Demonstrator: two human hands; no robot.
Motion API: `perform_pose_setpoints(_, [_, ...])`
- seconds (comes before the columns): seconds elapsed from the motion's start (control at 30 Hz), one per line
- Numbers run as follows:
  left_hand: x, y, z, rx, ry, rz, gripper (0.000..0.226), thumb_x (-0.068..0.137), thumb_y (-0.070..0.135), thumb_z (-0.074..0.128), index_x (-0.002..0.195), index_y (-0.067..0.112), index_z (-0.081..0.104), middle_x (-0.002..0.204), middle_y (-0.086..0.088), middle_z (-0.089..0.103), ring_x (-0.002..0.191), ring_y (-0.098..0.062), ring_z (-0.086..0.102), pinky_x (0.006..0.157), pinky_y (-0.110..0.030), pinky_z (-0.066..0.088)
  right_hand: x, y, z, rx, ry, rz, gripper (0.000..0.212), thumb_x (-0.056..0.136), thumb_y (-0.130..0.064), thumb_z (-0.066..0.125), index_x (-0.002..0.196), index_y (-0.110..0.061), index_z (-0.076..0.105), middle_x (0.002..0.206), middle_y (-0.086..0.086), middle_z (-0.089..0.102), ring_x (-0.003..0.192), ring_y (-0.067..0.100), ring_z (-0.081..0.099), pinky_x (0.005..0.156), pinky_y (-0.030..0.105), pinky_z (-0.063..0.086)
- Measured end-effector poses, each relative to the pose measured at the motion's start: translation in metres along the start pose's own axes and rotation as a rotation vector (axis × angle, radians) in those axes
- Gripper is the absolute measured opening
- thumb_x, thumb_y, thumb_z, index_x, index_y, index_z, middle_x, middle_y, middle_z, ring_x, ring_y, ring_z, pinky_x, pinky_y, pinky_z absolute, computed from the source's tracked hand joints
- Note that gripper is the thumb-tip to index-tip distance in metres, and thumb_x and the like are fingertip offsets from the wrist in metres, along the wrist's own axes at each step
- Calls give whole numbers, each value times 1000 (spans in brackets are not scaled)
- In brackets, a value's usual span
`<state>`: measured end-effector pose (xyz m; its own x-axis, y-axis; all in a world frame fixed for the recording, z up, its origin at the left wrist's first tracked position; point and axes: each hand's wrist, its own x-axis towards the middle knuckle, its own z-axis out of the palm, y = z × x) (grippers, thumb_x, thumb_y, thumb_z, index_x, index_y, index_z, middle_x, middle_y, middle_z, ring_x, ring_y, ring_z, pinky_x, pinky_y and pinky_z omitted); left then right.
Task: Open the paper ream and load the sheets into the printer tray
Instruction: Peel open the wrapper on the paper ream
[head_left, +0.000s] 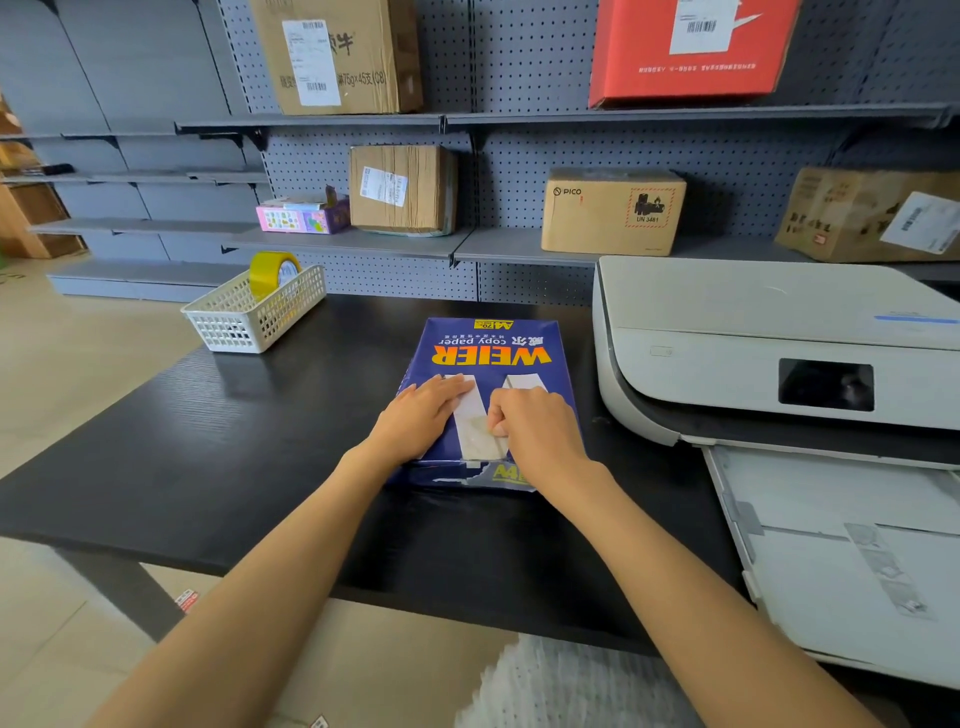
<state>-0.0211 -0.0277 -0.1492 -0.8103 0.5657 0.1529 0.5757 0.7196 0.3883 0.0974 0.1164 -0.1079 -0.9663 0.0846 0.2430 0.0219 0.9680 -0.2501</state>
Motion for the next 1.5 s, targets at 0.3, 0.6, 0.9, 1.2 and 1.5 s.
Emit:
perform_pose_setpoints(0.3, [2, -3, 1, -1, -5, -11, 42, 105, 36, 27, 145, 34, 39, 149, 5, 43, 130, -28, 46, 108, -49, 37, -8, -1, -3, -2, 3, 9, 16, 99, -15, 50, 105, -12, 64, 106, 10, 69, 96, 26, 65, 77, 31, 50])
perform_pose_setpoints(0.6, [2, -2, 2, 9, -14, -8, 43, 105, 36, 26, 146, 32, 38, 152, 4, 40, 134, -26, 42, 113, -47, 32, -16, -4, -9, 16, -17, 4, 14, 98, -15, 51, 104, -12, 63, 104, 9, 69, 94, 25, 64, 78, 33, 53])
perform_pose_setpoints(0.9, [2, -5, 3, -2, -4, -5, 42, 105, 37, 27, 145, 33, 39, 149, 4, 43, 130, -27, 46, 108, -48, 39, -25, -8, -15, 27, -59, 11, 13, 98, -16, 51, 105, -12, 62, 109, 10, 69, 97, 26, 64, 80, 30, 50])
perform_pose_setpoints(1.2, [2, -3, 3, 2, -10, -6, 42, 105, 37, 27, 145, 32, 38, 148, 2, 44, 128, -26, 47, 104, -47, 43, -31, -14, -22, 18, -117, 30, 24, 98, -25, 55, 118, -12, 58, 122, 11, 64, 108, 27, 63, 92, 32, 51])
perform_pose_setpoints(1.5, [2, -4, 2, -2, -9, -9, 42, 105, 38, 26, 145, 33, 38, 146, 2, 45, 127, -26, 48, 104, -48, 43, -36, -16, -26, 35, -161, 32, 23, 98, -22, 56, 118, -10, 57, 123, 13, 63, 108, 28, 63, 95, 34, 54])
